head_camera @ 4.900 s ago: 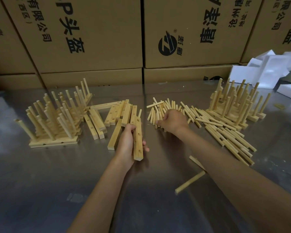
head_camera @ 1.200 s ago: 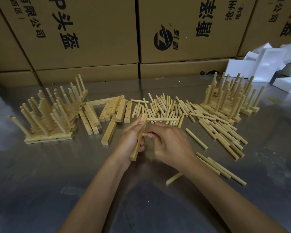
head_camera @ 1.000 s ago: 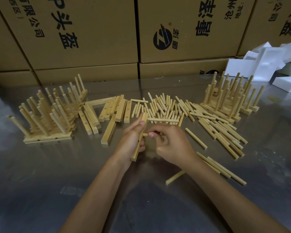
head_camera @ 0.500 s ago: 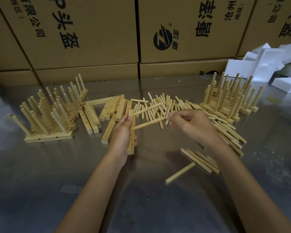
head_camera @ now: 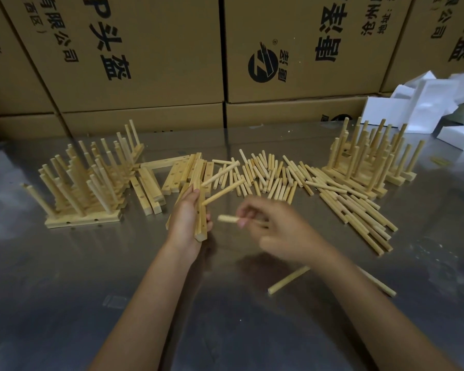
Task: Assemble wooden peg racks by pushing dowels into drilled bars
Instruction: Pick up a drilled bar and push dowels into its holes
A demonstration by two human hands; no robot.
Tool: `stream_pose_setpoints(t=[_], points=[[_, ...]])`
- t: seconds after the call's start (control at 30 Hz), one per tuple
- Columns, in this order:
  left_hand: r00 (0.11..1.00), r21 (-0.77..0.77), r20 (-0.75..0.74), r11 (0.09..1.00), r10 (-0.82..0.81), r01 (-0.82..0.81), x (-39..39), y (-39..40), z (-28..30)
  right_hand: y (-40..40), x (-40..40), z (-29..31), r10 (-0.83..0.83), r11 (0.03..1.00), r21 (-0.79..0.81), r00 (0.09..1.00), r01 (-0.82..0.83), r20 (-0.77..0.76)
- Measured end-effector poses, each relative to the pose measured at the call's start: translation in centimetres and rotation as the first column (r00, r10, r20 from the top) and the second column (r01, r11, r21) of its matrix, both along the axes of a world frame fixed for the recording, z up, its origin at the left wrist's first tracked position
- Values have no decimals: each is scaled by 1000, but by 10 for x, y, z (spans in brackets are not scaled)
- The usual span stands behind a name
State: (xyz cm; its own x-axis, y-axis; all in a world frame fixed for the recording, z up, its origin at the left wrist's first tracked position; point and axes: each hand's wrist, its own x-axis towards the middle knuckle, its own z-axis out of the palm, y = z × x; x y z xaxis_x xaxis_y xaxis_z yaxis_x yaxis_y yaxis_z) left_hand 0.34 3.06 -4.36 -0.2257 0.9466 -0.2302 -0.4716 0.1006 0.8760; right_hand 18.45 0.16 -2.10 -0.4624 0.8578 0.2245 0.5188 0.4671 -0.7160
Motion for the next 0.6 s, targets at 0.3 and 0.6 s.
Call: stream_pose_setpoints(t=[0.3, 0.6], points=[[998, 65, 21, 996, -56, 54, 4, 0, 0, -9, -28, -14, -2, 933, 359, 1000, -5, 19], [1000, 49, -3, 999, 4, -4, 12, -4, 5, -11, -25, -9, 54, 878, 471, 996, -83, 75]])
